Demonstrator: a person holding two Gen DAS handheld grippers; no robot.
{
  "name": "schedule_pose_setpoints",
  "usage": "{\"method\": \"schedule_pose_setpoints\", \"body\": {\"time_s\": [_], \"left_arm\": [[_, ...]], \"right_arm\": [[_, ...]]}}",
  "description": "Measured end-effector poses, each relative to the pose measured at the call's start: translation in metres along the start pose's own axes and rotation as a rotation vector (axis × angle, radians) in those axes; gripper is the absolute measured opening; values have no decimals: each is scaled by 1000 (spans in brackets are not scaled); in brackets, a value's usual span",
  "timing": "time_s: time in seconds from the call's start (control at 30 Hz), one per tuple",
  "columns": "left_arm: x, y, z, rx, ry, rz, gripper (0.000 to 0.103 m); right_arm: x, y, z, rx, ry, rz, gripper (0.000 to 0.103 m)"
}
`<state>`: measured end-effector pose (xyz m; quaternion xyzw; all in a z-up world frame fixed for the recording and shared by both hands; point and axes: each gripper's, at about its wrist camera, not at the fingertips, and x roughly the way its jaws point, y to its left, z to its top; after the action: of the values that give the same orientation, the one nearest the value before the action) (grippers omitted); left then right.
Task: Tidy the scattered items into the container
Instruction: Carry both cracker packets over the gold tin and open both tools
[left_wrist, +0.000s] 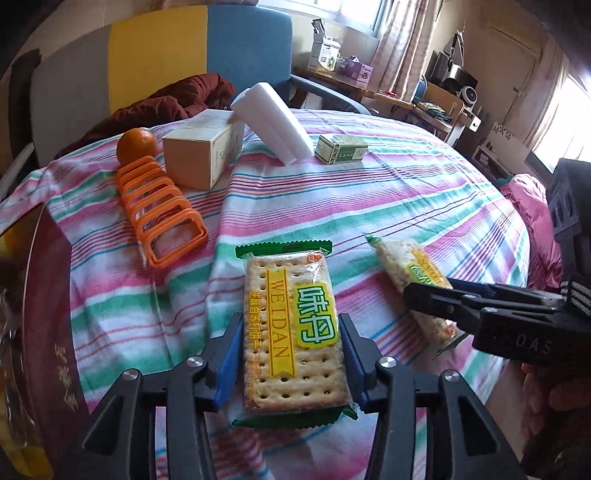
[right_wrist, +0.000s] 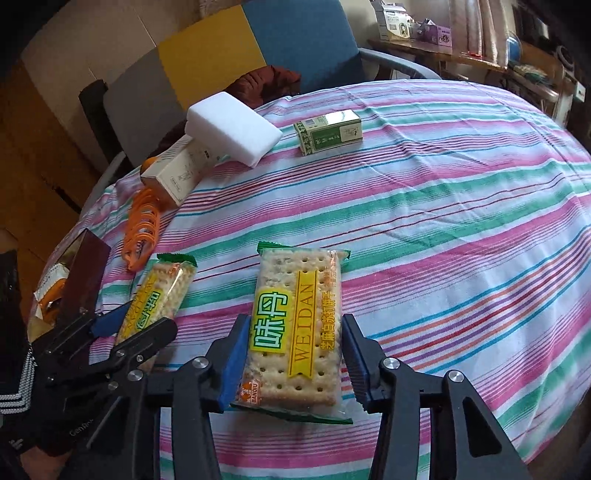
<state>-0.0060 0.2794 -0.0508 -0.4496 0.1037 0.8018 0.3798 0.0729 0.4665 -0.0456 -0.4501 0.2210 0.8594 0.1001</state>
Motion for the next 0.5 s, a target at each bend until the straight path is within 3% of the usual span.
{"method": "schedule_pose_setpoints", "body": {"time_s": [0.5], "left_arm": [[-101, 19, -25, -2, -152, 67, 49]], "right_arm": [[-43, 67, -11, -33, -24, 211, 49]]}}
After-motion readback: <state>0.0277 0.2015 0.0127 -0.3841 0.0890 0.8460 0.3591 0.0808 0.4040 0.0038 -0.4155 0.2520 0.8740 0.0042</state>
